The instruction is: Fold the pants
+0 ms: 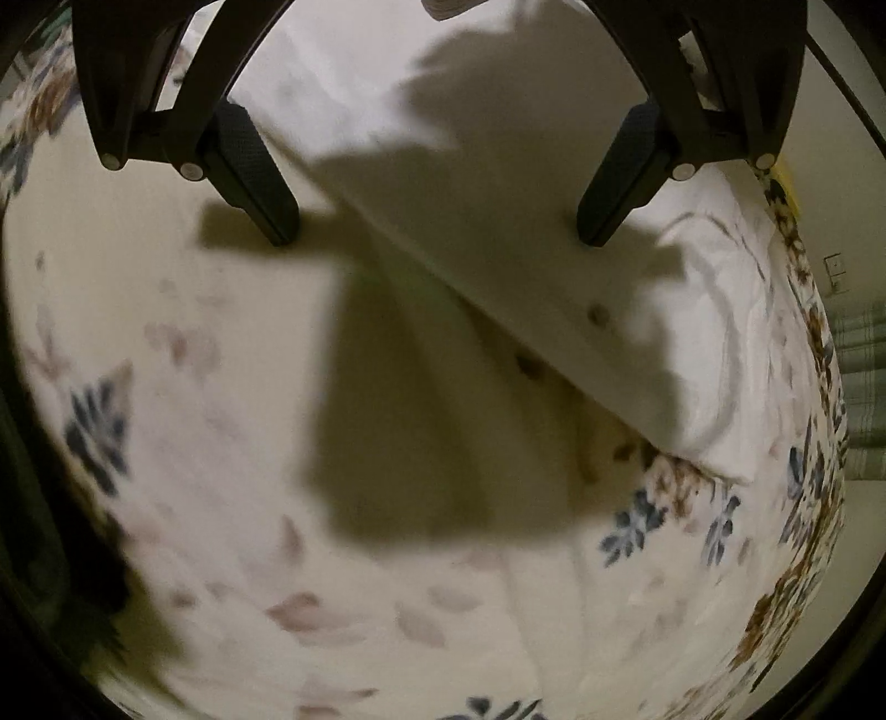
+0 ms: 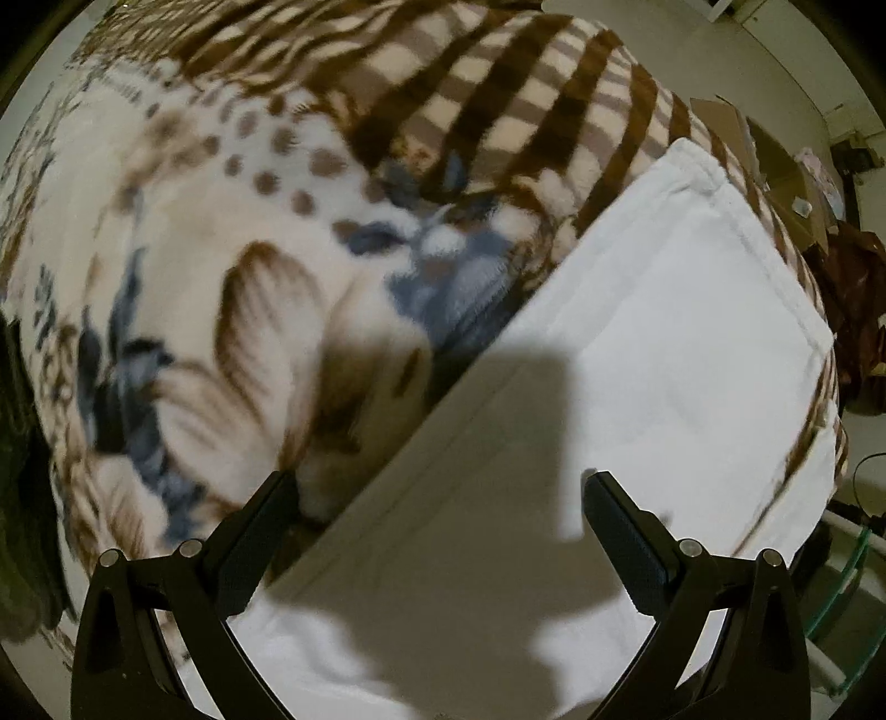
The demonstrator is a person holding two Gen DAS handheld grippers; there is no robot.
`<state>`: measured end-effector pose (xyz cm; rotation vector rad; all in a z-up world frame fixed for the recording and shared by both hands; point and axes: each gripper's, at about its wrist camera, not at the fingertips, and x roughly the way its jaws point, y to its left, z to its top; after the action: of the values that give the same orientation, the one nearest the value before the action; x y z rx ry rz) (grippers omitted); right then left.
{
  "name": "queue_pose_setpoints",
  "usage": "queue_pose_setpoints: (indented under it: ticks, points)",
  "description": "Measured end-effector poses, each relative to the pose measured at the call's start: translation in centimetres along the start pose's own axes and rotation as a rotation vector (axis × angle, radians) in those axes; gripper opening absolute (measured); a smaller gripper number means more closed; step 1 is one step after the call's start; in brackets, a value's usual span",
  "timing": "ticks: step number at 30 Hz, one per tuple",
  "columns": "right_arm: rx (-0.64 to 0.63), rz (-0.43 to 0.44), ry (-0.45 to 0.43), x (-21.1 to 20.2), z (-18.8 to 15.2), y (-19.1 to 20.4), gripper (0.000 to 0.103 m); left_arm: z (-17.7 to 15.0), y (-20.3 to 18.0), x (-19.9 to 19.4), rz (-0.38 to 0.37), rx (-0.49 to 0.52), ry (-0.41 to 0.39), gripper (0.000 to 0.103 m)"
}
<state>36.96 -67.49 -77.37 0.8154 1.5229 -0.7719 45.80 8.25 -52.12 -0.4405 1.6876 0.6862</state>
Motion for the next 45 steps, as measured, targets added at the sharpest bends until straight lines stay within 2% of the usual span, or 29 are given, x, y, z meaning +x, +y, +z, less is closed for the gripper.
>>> queue_pose_setpoints:
  ticks: [3,4,5,6,7,8,9,10,11,13,16,20,22,23,24,27,28,30,35,37,42,45]
  points:
    - [0.021,0.001,0.003,0.8,0.3,0.0,0.103,-0.7,0.4,-0.2,-0.016,-0.002,-0.032,0.102]
    - [0.031,0.005,0.000,0.9,0.2,0.0,0.103,-1.0,0.6,-0.5,-0.025,-0.003,-0.054,0.096]
    - [0.039,0.008,-0.004,0.8,0.2,-0.2,0.099,-1.2,0.8,-0.8,-0.035,-0.005,-0.072,0.091]
    - [0.051,0.015,-0.009,0.9,0.3,-0.4,0.095,-1.8,1.3,-1.2,-0.053,-0.010,-0.094,0.081]
    - [0.057,0.023,-0.014,0.8,0.3,-0.7,0.085,-2.6,1.9,-1.8,-0.075,-0.011,-0.117,0.064]
    - [0.063,0.035,-0.020,0.7,0.3,-1.0,0.074,-3.2,2.4,-2.3,-0.088,-0.007,-0.138,0.053]
    - [0.062,0.044,-0.027,0.4,0.2,-1.1,0.068,-4.3,2.9,-3.1,-0.118,0.002,-0.161,0.036]
    - [0.060,0.050,-0.034,0.0,0.1,-1.2,0.052,-5.1,3.5,-3.6,-0.162,0.007,-0.174,0.020]
    - [0.059,0.058,-0.043,-0.5,-0.1,-1.3,0.032,-6.0,4.2,-4.1,-0.201,0.005,-0.182,0.017]
    - [0.060,0.065,-0.044,-1.2,-0.3,-1.5,0.009,-8.1,5.6,-5.3,-0.256,-0.003,-0.203,0.008]
    - [0.077,0.097,-0.048,-2.2,-0.1,-2.2,0.006,-11.0,7.5,-7.6,-0.309,0.004,-0.241,0.007]
    - [0.030,0.147,-0.091,-5.6,-2.2,-2.3,0.005,-14.6,10.6,-10.4,-0.372,0.032,-0.294,0.006]
    - [0.001,0.176,-0.116,-7.4,-3.5,-3.2,0.005,-14.5,12.9,-12.2,-0.413,0.045,-0.319,0.006]
    - [-0.012,0.196,-0.127,-8.8,-4.3,-3.7,0.005,-12.0,13.1,-12.9,-0.430,0.047,-0.323,0.006]
    - [-0.020,0.208,-0.134,-9.6,-4.7,-4.4,0.005,-12.0,14.2,-13.2,-0.447,0.050,-0.335,0.006]
    - [-0.043,0.248,-0.144,-12.1,-5.4,-8.4,0.005,-13.4,17.2,-14.2,-0.476,0.043,-0.346,0.006]
    - [-0.054,0.254,-0.147,-13.4,-5.9,-12.0,0.004,-14.2,18.2,-14.0,-0.477,0.043,-0.346,0.006]
    - [-0.074,0.257,-0.147,-14.4,-7.0,-16.0,0.004,-16.5,20.7,-13.7,-0.478,0.033,-0.337,0.006]
    - [-0.127,0.204,-0.115,-13.7,-11.7,-22.9,0.004,-21.8,26.3,-9.1,-0.432,0.002,-0.271,0.006]
    - [-0.142,0.171,-0.095,-12.2,-13.2,-25.0,0.004,-23.5,27.6,-5.5,-0.395,-0.014,-0.229,0.006]
    - [-0.142,0.087,-0.030,-6.6,-15.4,-29.4,0.004,-25.0,28.2,3.9,-0.300,-0.030,-0.141,0.006]
    - [-0.148,0.048,-0.006,-3.6,-16.1,-30.4,0.004,-24.8,28.6,8.1,-0.303,-0.083,-0.088,0.006]
